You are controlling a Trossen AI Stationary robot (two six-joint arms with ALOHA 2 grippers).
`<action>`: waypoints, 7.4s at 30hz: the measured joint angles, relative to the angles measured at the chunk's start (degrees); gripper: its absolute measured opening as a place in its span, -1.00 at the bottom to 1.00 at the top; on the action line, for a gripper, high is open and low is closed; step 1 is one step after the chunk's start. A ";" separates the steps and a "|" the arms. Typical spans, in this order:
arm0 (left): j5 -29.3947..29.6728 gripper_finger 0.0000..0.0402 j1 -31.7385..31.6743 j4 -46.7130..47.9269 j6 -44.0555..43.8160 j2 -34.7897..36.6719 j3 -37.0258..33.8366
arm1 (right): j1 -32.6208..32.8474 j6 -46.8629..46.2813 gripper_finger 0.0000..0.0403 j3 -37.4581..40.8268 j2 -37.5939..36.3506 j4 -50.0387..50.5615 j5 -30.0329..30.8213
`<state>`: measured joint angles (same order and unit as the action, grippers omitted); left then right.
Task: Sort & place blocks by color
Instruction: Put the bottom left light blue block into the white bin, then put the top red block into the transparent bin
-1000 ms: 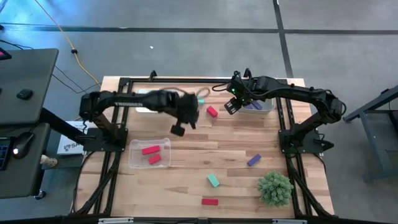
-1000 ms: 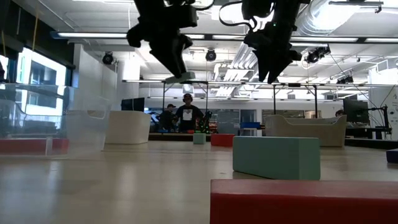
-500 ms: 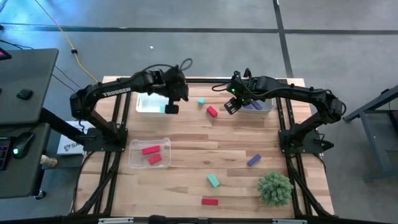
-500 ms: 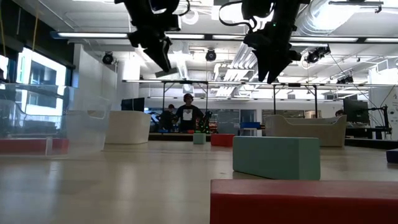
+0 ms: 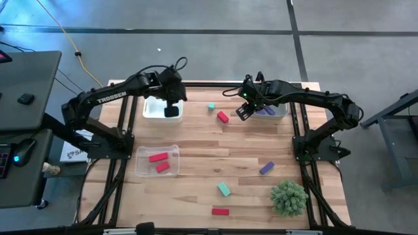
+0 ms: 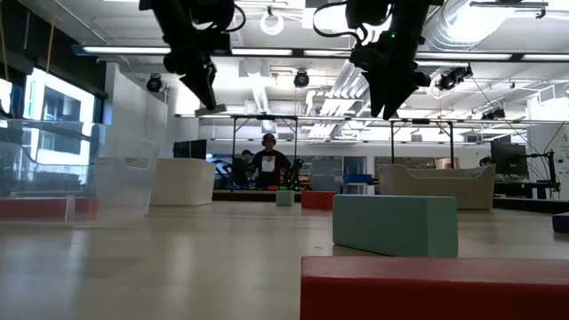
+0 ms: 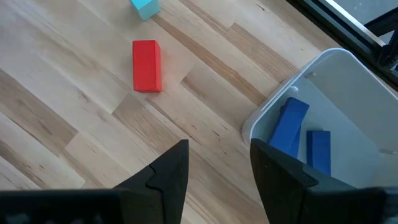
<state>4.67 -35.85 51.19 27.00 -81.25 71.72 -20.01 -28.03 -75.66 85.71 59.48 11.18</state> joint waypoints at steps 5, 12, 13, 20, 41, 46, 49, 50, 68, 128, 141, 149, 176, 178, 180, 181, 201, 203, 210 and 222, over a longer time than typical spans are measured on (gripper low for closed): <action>-0.11 -1.00 -1.41 -2.00 -1.88 2.28 -5.09 | 0.00 0.02 -0.20 0.00 0.00 0.00 -0.02; -0.15 -1.00 -2.98 -2.90 -2.40 2.60 -10.66 | 0.00 1.09 -0.20 0.00 0.00 0.00 -0.20; -0.15 -1.00 -3.32 -3.35 -2.40 2.58 -11.47 | 0.00 1.09 -0.20 0.00 0.00 0.00 -0.20; -0.40 -1.00 -5.71 -7.22 -2.40 2.45 -16.75 | 0.00 1.29 -0.20 0.00 0.02 0.00 -0.20; -1.43 -1.00 -9.65 -12.16 -0.76 1.29 -24.16 | 0.17 -6.62 -0.20 0.00 0.04 -0.21 -9.76; -1.75 -1.00 -10.59 -12.18 1.45 -0.83 -24.17 | 0.60 -10.34 -0.20 0.00 0.04 -0.27 -11.32; -2.77 -1.00 -11.15 -12.31 2.14 -2.16 -24.17 | 1.35 -11.42 -0.20 0.00 0.04 -1.04 -11.49; -2.90 -1.00 -11.40 -12.30 2.42 -2.62 -24.17 | 1.66 -12.09 -0.20 0.00 0.04 -1.29 -11.54; -1.87 -0.89 -11.81 -12.61 3.68 -4.53 -24.17 | 4.44 -12.93 -0.20 0.00 0.04 -7.93 -12.30; -7.61 -0.37 -9.78 2.13 -14.42 17.10 -8.24 | 1.66 -2.51 0.06 -0.04 20.93 -24.06 -5.70; -7.50 -0.37 -9.80 2.13 -14.42 17.11 -8.24 | 1.66 -1.49 0.06 -0.04 26.10 -26.25 -5.64; -7.50 -0.37 -9.80 2.13 -14.42 17.11 -8.24 | 1.66 -1.49 0.06 -0.02 28.27 -26.41 -6.93; -9.30 -0.37 -9.82 1.96 -22.88 17.09 -8.24 | 7.12 -6.06 -0.48 -4.91 26.08 -22.03 -7.86; -10.45 -0.37 -9.80 1.96 -24.81 17.09 -8.24 | 8.66 -5.19 -0.48 -7.50 26.05 -21.80 -6.95; -10.49 -0.37 -9.66 1.96 -27.42 17.09 -8.24 | 10.21 -5.04 -0.48 -10.22 26.05 -20.46 -5.49; -10.51 -0.37 -9.57 1.94 -28.56 17.09 -8.24 | 10.92 -4.91 -0.48 -11.55 26.05 -20.20 -4.78; -23.48 -0.37 -7.61 0.38 -44.43 17.09 -8.24 | 16.70 8.84 -0.48 -28.39 26.01 -14.57 5.40; -24.05 -0.37 -6.83 -0.63 -46.98 17.09 -8.24 | 16.75 10.56 -0.48 -29.31 25.99 -14.67 5.44; -26.62 -0.37 -3.42 -5.96 -56.24 17.09 -8.24 | 16.79 16.65 -0.48 -31.47 25.99 -14.66 5.51; -25.72 -0.37 2.83 -15.59 -67.01 17.09 -8.24 | 18.88 26.27 -0.48 -31.65 25.88 -18.03 5.72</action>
<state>-21.05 -33.02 35.59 -40.01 -64.16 63.48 -1.13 -1.76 -107.31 111.59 41.45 16.90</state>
